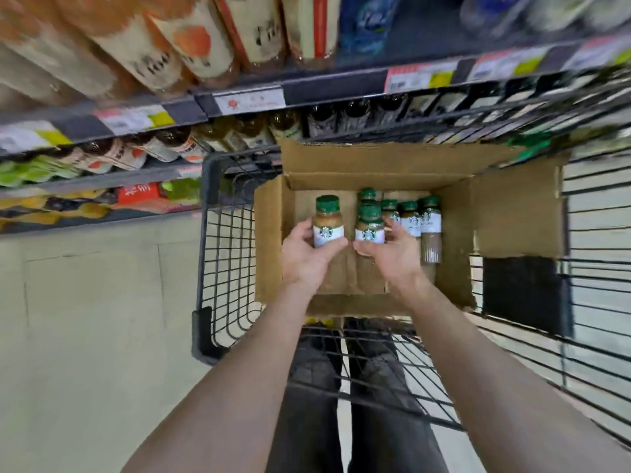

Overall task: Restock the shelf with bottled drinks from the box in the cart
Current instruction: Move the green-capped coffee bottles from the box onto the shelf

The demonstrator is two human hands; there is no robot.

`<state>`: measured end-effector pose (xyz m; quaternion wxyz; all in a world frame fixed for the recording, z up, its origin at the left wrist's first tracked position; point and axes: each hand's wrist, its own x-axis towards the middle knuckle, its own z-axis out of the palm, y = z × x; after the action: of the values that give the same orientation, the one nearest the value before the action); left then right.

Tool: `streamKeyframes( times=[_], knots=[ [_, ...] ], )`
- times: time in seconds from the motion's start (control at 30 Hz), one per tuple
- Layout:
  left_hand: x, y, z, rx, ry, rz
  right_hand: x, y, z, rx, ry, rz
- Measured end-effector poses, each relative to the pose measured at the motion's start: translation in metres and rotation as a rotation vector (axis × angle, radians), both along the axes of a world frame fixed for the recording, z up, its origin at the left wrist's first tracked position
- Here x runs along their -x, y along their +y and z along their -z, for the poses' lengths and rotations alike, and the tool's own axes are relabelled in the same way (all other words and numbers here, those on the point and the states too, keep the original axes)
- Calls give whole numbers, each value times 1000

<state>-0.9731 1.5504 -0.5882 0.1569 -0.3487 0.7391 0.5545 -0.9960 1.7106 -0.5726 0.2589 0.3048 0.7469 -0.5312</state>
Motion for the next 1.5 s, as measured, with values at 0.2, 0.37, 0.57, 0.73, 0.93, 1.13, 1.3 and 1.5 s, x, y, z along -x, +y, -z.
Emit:
streamKeyframes(
  times=[0.2,0.37,0.57,0.73,0.93,1.13,1.3,1.5],
  knots=[
    [-8,-14,-96,-2,191,65,-8,-19,-92,17,199,32],
    [-28,-33,-164,46,314,43,-29,-38,-167,25,347,-23],
    [-88,-52,-229,138,428,11,-70,-63,-247,-37,491,-116],
    [-145,-78,-281,162,530,-59,-123,-85,-304,-17,620,-163],
    [-198,-120,-347,240,708,-150,-167,-128,-363,57,729,-258],
    [-229,-175,-413,333,824,-226,-182,-191,-417,136,827,-294],
    [-237,-233,-460,329,858,-308,-183,-247,-469,211,904,-329],
    [-225,-315,-500,247,903,-289,-164,-327,-504,223,971,-370]
  ],
)
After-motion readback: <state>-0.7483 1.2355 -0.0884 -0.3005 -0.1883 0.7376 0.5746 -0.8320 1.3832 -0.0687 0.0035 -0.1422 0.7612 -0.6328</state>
